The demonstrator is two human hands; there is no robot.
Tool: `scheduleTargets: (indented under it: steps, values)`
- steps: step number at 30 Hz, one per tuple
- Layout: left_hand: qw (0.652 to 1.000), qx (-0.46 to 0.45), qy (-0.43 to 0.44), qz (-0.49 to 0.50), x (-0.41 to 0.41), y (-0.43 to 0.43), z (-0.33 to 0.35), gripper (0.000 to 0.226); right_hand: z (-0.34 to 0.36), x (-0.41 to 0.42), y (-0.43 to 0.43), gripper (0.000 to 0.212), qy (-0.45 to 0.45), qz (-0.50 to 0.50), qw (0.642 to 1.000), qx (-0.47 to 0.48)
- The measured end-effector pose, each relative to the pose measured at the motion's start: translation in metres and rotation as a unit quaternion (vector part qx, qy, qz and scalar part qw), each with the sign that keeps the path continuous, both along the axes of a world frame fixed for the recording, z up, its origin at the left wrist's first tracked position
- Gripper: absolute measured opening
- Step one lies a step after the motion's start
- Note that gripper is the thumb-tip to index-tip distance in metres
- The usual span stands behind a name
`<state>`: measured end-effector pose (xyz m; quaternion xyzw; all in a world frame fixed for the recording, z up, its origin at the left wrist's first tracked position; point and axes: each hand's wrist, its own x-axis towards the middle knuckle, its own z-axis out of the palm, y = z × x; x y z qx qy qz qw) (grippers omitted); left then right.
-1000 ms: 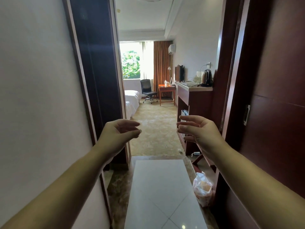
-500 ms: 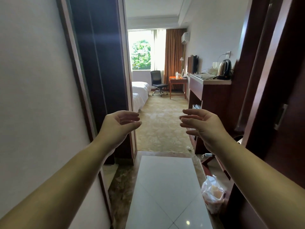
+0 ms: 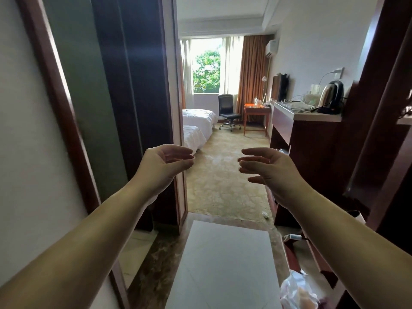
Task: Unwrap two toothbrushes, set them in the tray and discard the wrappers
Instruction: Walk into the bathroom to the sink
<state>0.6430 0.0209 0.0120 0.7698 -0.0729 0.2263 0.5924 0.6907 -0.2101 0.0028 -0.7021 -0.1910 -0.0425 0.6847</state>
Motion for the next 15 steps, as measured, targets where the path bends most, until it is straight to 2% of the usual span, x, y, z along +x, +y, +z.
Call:
scheduleTargets:
  steps: [15]
  values:
    - [0.999, 0.013, 0.004, 0.045, 0.133, 0.03, -0.011, 0.02, -0.016, 0.143, 0.024, 0.03, 0.011, 0.021, 1.0, 0.002]
